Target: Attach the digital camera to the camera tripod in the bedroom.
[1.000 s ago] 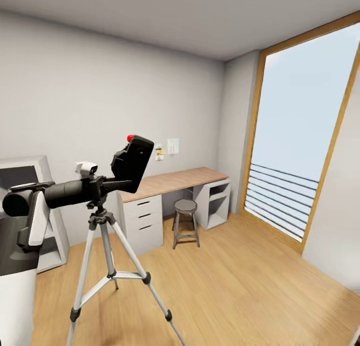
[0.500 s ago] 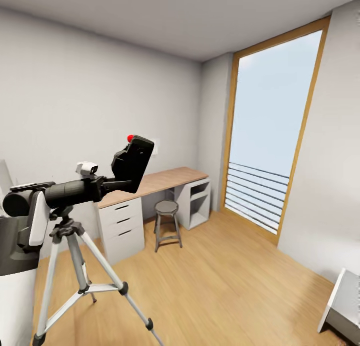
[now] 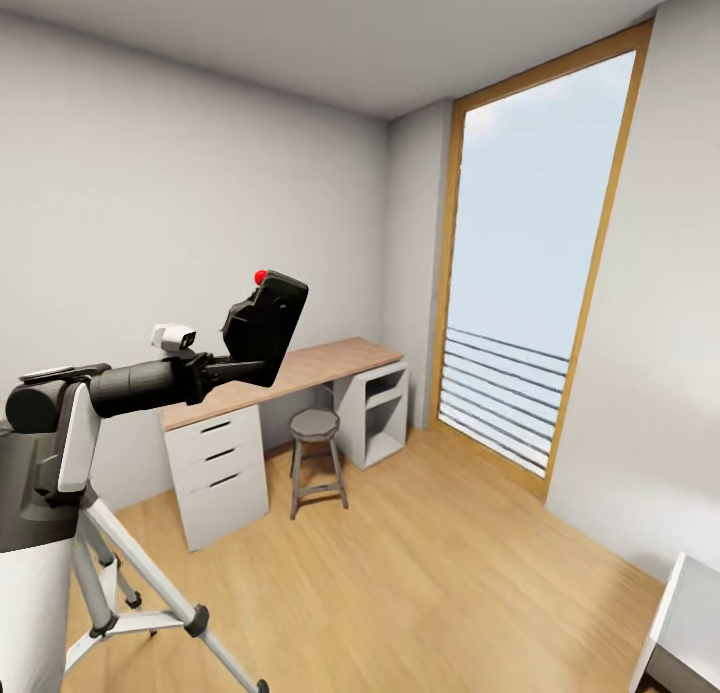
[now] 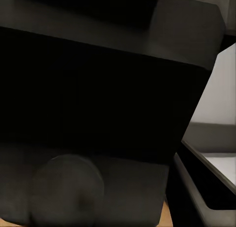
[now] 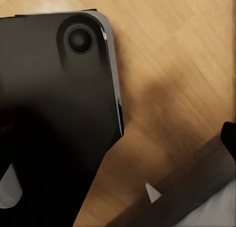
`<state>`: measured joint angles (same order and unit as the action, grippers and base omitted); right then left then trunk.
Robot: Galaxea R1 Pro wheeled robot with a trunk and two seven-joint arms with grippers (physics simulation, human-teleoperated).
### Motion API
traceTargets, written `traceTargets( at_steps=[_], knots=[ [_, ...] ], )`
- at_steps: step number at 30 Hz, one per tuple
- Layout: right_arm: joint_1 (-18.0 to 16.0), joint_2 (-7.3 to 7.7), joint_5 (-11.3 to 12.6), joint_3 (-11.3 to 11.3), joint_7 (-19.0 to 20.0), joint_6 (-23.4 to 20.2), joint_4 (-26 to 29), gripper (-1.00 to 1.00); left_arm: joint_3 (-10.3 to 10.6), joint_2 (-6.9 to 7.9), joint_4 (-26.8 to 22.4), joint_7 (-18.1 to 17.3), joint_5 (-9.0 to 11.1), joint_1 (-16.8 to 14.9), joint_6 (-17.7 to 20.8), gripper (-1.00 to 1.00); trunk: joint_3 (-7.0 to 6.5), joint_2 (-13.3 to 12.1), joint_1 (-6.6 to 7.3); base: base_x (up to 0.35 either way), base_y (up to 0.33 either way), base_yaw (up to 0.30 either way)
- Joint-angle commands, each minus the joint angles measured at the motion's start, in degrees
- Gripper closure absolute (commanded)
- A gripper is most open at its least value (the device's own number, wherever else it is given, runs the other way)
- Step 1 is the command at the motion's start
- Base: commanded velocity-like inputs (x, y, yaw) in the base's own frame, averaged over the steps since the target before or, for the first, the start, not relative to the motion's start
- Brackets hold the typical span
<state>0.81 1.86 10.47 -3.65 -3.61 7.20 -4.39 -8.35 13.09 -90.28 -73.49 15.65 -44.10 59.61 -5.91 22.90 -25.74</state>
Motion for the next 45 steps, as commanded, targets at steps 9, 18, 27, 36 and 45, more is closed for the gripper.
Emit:
traceTargets(
  at_steps=[9,18,27,36,45],
  knots=[
    [0.00,-0.03,0.52,-0.39,0.00,0.31,-0.09,-1.00,0.00,0.00,0.01,-0.12,0.08,-0.02,0.39,1.00,0.00,0.02,-0.04,0.275,-0.217,-0.001],
    [-0.01,-0.02,0.52,-0.39,0.00,0.29,-0.10,-1.00,0.00,0.00,0.01,-0.09,0.08,-0.02,0.39,1.00,0.00,0.02,-0.04,0.276,-0.218,0.000],
    [0.02,-0.02,0.52,-0.39,0.00,0.33,-0.10,-1.00,0.00,0.00,0.01,-0.09,0.08,-0.02,0.39,1.00,0.00,0.02,-0.04,0.276,-0.218,0.000],
    [0.00,-0.02,0.52,-0.39,0.00,0.34,-0.10,-1.00,0.00,0.00,0.01,-0.08,0.08,-0.02,0.39,1.00,0.00,0.02,-0.04,0.276,-0.219,0.000],
    [0.01,-0.02,0.52,-0.39,0.00,0.34,-0.09,-1.00,0.00,0.00,0.01,-0.07,0.08,-0.02,0.39,1.00,0.00,0.02,-0.04,0.276,-0.221,0.087]
  ],
)
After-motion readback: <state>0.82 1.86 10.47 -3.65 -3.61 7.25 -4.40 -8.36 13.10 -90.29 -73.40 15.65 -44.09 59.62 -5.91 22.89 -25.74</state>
